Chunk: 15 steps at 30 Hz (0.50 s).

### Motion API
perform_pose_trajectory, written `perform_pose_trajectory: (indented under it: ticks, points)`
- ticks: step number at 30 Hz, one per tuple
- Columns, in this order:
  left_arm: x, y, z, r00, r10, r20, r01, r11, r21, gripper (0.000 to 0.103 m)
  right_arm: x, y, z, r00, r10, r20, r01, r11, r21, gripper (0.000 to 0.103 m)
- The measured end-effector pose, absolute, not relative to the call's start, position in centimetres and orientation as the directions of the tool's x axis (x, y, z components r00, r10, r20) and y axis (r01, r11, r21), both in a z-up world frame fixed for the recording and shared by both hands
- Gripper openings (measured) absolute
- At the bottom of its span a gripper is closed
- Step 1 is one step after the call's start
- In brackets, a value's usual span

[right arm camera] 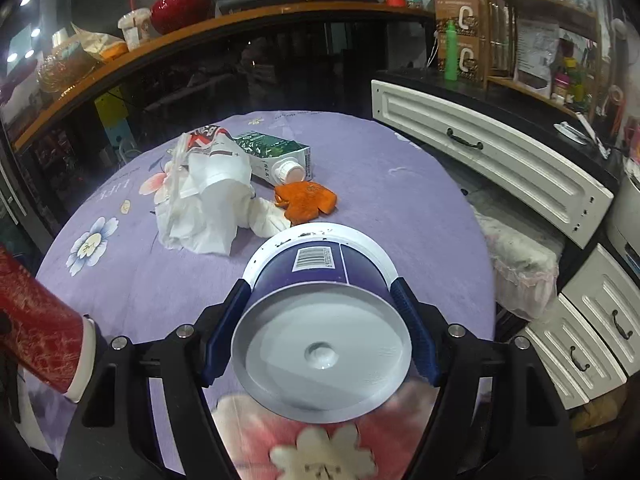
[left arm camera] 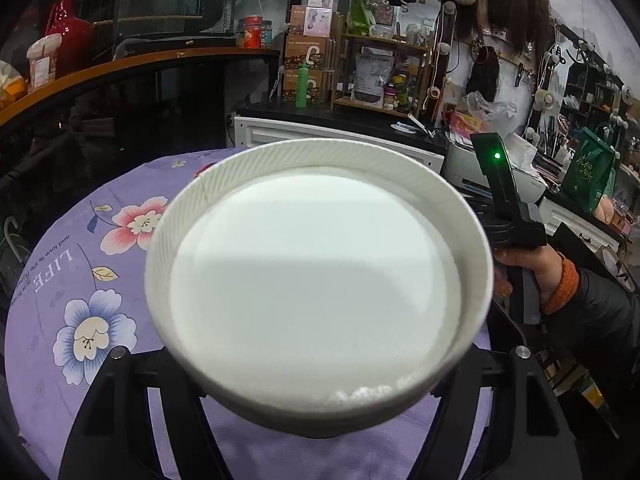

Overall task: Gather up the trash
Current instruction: 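Carry the red can with the left tool while the right tool carries the cup toward the bin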

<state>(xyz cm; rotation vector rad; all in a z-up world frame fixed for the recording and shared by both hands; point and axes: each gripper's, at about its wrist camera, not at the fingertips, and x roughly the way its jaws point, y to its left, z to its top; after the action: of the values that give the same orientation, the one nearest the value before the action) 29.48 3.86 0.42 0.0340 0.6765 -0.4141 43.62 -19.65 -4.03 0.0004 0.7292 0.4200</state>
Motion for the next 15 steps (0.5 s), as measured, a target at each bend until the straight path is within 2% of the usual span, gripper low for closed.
perform_pose_trajectory:
  ticks: [9, 15]
  points:
    - [27.6, -1.2, 0.7, 0.675, -0.425, -0.603, 0.451, 0.885, -0.119, 0.071, 35.0, -24.9, -3.2, 0.730, 0.362, -0.580, -0.337, 0.929, 0.155, 0.072]
    - [26.6, -6.6, 0.8, 0.643, -0.483, -0.595, 0.522, 0.844, -0.121, 0.071, 29.1, -29.8, -3.6, 0.771, 0.297, -0.563, -0.271, 0.953, 0.132, 0.072]
